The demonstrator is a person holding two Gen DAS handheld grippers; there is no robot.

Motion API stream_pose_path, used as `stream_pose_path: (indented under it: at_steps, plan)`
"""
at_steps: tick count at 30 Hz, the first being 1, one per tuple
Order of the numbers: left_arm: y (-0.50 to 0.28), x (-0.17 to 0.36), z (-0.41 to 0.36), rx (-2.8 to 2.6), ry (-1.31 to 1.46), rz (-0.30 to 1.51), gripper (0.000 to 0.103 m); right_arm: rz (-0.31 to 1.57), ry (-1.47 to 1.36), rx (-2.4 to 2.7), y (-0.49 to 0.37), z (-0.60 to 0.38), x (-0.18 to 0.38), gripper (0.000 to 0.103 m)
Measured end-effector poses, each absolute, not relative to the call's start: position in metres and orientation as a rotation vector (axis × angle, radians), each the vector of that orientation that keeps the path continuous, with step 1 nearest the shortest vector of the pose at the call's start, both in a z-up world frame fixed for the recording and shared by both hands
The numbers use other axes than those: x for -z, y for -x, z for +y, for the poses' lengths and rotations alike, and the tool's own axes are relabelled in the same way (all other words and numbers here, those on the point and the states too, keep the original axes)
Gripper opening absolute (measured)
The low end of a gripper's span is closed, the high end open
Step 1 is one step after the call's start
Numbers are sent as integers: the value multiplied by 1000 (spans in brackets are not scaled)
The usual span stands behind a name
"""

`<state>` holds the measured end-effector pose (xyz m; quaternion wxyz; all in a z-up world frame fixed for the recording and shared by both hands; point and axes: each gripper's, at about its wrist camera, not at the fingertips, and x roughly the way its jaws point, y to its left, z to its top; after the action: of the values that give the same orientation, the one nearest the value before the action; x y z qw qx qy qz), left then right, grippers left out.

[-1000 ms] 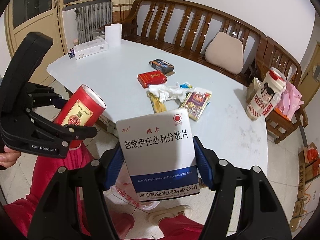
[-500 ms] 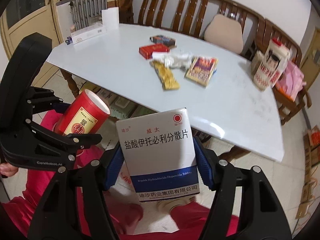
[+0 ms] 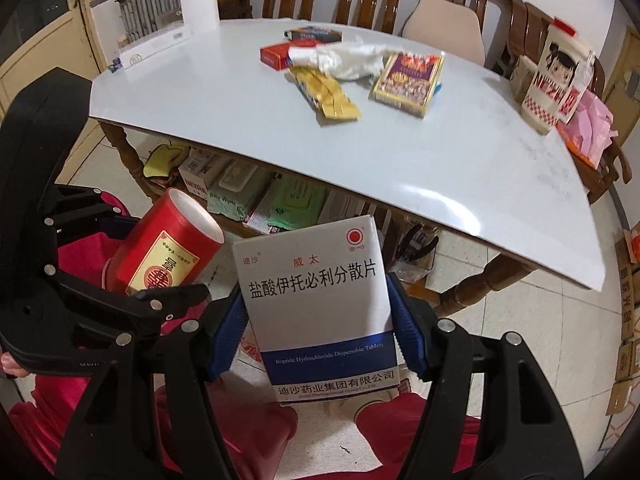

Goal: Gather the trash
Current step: 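Carry the red cup and medicine box down to the white plastic bag, then open both tools to drop the cup and box into the bag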

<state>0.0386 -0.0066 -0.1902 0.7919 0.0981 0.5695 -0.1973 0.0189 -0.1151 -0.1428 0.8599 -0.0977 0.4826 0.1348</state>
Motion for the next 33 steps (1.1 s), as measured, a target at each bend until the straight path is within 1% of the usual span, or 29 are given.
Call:
stream_pose_path:
  at_steps: [14, 26, 33]
  plan:
    - [-73, 262, -9, 433, -187, 1331, 61, 1136, 142, -242, -52, -125, 218, 65]
    - [-96, 344, -17, 422, -195, 1496, 61, 1267, 92, -225, -69, -133, 295, 65]
    - [-110, 375, -18, 418, -185, 1563, 61, 1330, 83, -227, -76, -135, 329, 65]
